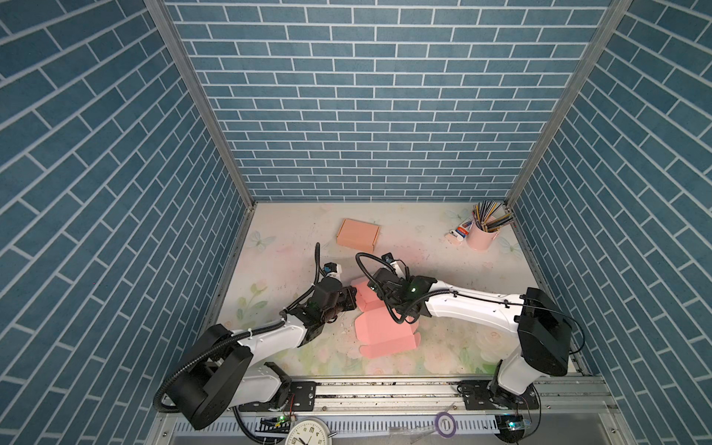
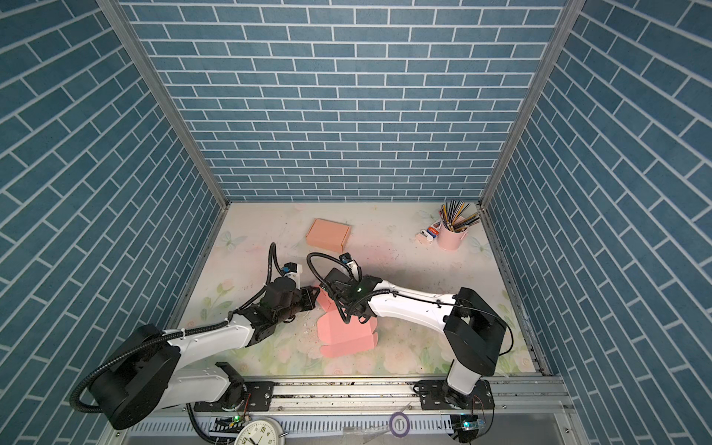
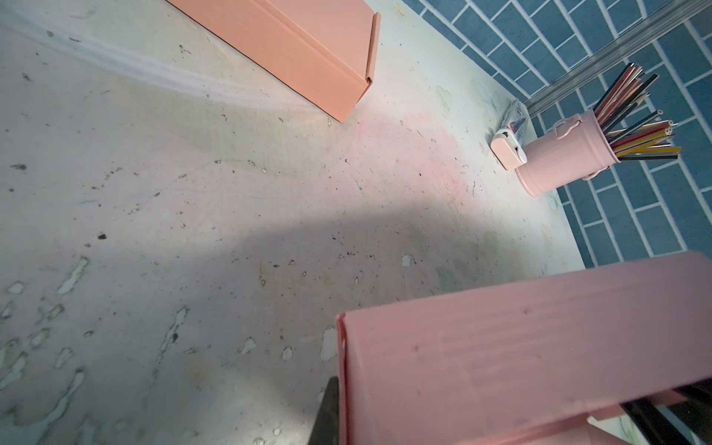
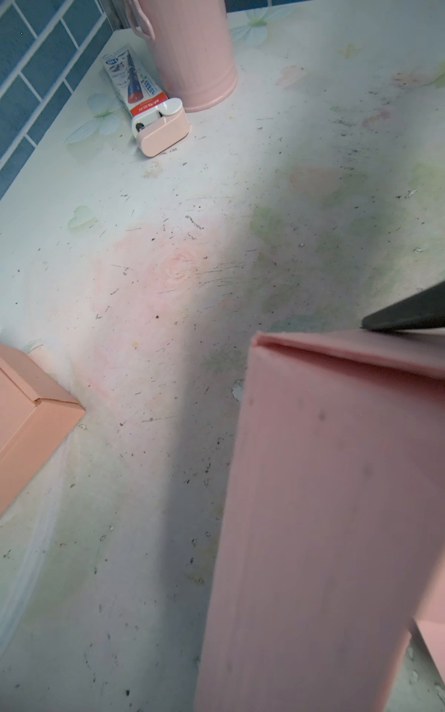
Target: Fold the paper box
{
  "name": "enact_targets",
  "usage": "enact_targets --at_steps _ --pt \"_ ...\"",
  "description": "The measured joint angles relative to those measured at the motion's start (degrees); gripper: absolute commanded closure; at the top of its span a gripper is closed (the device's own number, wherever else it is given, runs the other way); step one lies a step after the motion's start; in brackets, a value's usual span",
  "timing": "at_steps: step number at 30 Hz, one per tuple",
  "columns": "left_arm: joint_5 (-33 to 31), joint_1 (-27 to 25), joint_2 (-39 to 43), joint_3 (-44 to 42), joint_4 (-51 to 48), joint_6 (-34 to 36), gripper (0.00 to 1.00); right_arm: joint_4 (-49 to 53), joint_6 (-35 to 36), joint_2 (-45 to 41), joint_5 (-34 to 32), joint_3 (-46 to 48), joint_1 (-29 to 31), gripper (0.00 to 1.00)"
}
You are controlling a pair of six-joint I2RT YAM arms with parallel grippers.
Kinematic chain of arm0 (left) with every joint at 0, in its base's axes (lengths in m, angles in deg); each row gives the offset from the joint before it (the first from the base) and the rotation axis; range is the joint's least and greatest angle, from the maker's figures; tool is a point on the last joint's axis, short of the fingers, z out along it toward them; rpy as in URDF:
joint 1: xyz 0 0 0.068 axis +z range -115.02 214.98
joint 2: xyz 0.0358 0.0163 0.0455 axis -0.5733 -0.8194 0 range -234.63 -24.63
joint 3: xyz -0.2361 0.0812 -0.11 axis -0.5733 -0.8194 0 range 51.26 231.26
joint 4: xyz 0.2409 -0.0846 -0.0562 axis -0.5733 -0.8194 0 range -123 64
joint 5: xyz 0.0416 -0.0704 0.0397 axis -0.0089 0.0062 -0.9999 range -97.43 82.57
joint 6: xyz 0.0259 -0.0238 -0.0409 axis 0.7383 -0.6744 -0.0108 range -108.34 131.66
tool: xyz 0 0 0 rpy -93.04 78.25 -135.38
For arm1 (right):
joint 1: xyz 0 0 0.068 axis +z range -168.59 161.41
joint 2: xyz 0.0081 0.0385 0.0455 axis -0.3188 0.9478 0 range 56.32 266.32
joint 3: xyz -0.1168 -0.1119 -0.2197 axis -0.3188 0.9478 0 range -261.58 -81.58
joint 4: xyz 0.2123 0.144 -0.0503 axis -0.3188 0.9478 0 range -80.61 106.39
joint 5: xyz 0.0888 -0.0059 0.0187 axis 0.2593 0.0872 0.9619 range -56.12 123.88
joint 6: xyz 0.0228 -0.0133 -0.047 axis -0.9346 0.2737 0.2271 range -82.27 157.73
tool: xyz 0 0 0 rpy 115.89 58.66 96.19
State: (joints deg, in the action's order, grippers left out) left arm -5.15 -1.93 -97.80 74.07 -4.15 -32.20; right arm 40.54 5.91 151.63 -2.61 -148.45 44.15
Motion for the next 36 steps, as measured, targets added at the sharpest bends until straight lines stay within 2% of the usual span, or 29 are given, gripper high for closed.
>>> enact_targets --at_steps 7,10,13,16,20,24,31,36 --pt "0.07 -0.24 1.20 0.00 -0.66 0.13 0.91 0.68 -0.50 0.04 -1.95 0.00 0.09 1.00" --pt "0.13 -0.42 1.46 0.00 -1.03 0.15 0.92 1.14 -0.52 0.15 -2.56 -0.11 0.37 0.99" --pt "0.07 -0.57 1.66 0.00 -1.33 0.15 0.92 1.92 -0.96 0.48 -3.32 -0.66 0.79 0.87" --pt "-0.09 -0.61 1.84 0.00 -1.36 0.13 0.91 2.40 -1.66 0.48 -4.31 -0.90 1.38 0.82" --pt "-0.44 -0.70 1.86 -0.04 -0.96 0.13 0.91 2.69 -1.99 0.44 -5.40 -0.90 1.77 0.85" --pt "-1.38 -1.25 1.86 -0.04 -0.46 0.39 0.91 2.67 -2.10 0.44 -5.84 -0.90 1.77 1.00" --pt "-3.02 -1.99 1.81 -0.04 -0.24 1.03 0.91 2.51 -2.45 0.44 -6.21 -0.87 1.84 1.00" --pt "-3.85 -2.51 1.20 -0.04 0.35 0.98 0.91 2.56 -2.91 0.44 -6.62 -0.85 2.21 0.83"
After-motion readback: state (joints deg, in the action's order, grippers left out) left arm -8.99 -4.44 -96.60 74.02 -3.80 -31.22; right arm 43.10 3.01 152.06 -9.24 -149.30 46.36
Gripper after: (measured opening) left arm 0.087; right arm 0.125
